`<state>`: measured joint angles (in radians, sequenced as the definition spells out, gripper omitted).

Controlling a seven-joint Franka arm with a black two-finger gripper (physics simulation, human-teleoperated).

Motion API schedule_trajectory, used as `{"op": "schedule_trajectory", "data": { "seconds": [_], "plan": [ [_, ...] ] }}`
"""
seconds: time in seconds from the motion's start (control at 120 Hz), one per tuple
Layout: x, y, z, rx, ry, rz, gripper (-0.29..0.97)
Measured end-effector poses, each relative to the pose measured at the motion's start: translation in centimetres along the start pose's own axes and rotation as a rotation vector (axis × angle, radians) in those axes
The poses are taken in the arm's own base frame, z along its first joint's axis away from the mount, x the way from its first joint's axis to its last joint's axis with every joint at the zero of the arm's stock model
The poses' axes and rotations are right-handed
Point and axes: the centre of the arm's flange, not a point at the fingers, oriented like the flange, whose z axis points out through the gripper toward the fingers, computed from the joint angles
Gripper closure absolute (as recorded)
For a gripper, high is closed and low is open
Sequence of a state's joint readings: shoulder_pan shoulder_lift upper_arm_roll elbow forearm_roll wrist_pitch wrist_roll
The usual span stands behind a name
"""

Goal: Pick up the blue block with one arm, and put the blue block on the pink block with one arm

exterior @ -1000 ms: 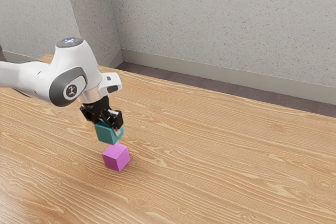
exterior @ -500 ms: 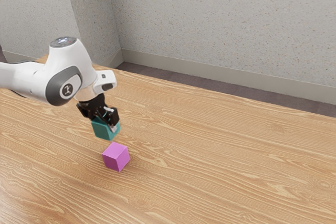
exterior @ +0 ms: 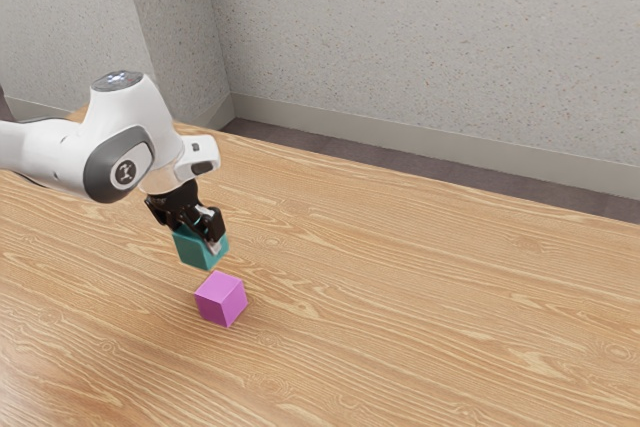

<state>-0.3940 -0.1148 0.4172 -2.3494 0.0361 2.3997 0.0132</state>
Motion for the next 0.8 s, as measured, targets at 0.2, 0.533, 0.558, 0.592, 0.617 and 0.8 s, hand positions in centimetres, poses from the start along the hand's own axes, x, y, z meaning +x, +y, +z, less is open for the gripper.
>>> {"op": "schedule_trajectory", "data": {
  "seconds": [0.2, 0.533, 0.558, 0.592, 0.617, 0.8],
  "plan": [
    [-0.10, 0.51, -0.19, -0.003, 0.000, 0.015, 0.30],
    [-0.15, 0.74, -0.15, -0.004, -0.002, 0.022, 0.30],
    [-0.16, 0.75, -0.13, -0.004, -0.002, 0.022, 0.30],
    [-0.18, 0.75, -0.10, -0.004, -0.003, 0.022, 0.30],
    [-0.19, 0.75, -0.09, -0.004, -0.004, 0.022, 0.30],
    [-0.26, 0.90, -0.02, -0.005, -0.006, 0.026, 0.30]
  ]
}}
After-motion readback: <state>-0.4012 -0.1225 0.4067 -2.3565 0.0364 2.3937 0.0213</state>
